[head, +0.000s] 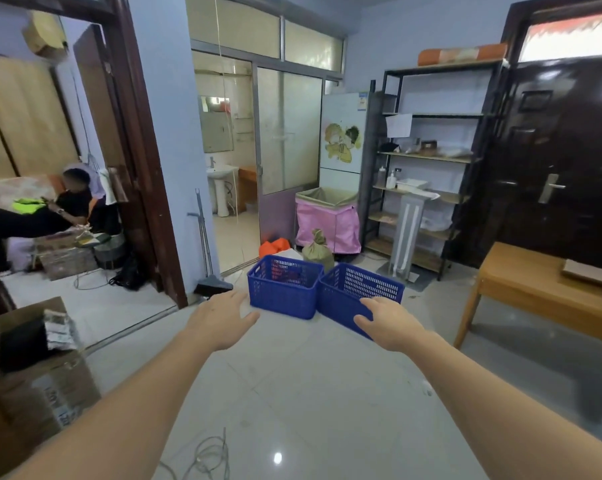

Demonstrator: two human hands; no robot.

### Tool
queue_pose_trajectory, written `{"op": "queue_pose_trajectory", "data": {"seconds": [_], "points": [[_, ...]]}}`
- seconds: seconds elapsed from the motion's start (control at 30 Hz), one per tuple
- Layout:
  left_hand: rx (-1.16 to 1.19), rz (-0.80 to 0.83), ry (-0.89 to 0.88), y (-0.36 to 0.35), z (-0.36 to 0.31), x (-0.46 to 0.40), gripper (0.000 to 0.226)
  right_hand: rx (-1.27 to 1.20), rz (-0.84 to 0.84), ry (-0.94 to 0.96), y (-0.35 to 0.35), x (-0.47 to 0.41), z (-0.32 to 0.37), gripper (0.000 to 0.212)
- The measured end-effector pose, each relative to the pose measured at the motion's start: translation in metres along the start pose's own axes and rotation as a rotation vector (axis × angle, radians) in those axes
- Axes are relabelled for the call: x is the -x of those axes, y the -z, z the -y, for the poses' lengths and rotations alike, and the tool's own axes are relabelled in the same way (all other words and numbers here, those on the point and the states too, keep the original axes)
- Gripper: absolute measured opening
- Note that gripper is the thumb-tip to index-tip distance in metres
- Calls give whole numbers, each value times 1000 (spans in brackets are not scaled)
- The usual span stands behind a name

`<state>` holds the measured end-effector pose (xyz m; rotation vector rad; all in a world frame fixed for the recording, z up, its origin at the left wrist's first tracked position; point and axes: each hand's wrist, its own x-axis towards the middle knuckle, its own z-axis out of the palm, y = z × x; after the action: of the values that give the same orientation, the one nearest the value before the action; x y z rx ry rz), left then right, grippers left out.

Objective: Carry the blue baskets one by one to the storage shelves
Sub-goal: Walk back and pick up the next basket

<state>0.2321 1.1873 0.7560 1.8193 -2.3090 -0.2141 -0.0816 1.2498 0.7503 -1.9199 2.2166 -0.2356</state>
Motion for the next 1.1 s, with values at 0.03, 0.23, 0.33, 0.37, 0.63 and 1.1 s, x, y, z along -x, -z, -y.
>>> {"op": "queue_pose_trajectory", "data": {"seconds": [0.03, 0.23, 0.33, 0.37, 0.63, 1.1], "points": [[7, 7, 19, -4, 4, -21, 66, 3, 7, 2, -1, -21, -2, 55], [-43, 54, 18, -28, 18, -155, 68, 15, 30, -12, -8, -159, -15, 58], [-51, 54, -20, -35, 23, -237, 60, -5, 29, -39, -6, -239, -23, 59], [-54, 61, -34, -37, 23, -264, 57, 0, 30, -47, -4, -264, -26, 61], [-42, 115, -115, -74, 7, -452, 69, -34, 44, -152, -4, -418, -77, 65], [-73, 146, -136, -129, 1, -748, 58, -80, 134, -218, -17, -728, -149, 65]]}}
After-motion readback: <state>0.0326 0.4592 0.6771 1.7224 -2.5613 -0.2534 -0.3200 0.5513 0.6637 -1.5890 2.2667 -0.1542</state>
